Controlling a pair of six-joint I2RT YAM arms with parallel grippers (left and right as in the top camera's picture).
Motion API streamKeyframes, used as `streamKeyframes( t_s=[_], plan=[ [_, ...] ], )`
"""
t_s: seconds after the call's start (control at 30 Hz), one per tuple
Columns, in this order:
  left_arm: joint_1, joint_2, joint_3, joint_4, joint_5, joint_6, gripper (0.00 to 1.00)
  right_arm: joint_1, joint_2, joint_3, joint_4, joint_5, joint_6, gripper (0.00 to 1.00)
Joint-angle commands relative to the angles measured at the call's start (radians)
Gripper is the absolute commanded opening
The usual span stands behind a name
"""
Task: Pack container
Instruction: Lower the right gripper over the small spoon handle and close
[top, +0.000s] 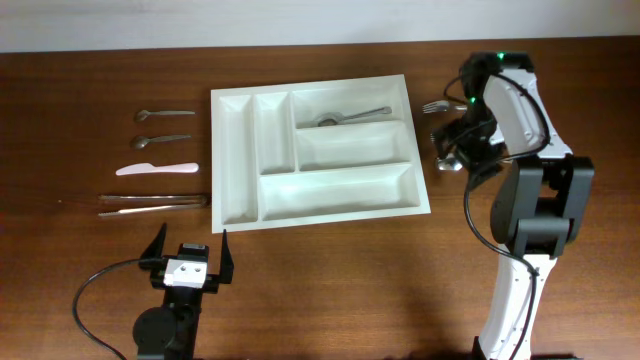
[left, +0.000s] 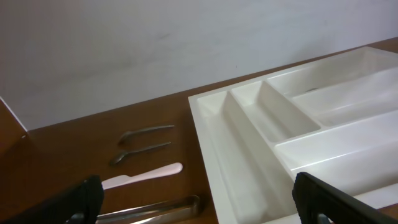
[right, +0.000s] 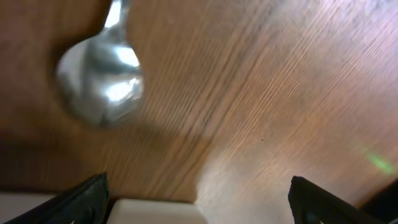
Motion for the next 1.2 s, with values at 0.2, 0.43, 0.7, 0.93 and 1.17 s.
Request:
streamKeyframes(
  t_s=[0.2,0.43,0.7,0.93,1.17],
  plan=[
    [-0.003,-0.008,-0.008,0.002,-0.006,0.015,0.99,-0.008,-0.009,-0.015,0.058,0.013,0.246,0.93],
    [-0.003,-0.008,-0.008,0.002,-0.006,0.015,0.99,-0.051,-0.009,-0.015,0.13,0.068,0.246,0.9],
    [-0.003,-0.008,-0.008,0.002,-0.006,0.015,0.99,-0.101,-0.008,-0.015,0.176,0.084,0.195,0.89],
    [-0.003,-0.008,-0.008,0.002,-0.006,0.015,0.99,-0.104,-0.008,-0.058,0.287,0.093,0.158,0.85],
    [-0.003,-0.008,-0.008,0.002,-0.006,0.015,0.99,-0.104,-0.008,-0.188,0.376,0.072,0.163,0.85]
  ],
)
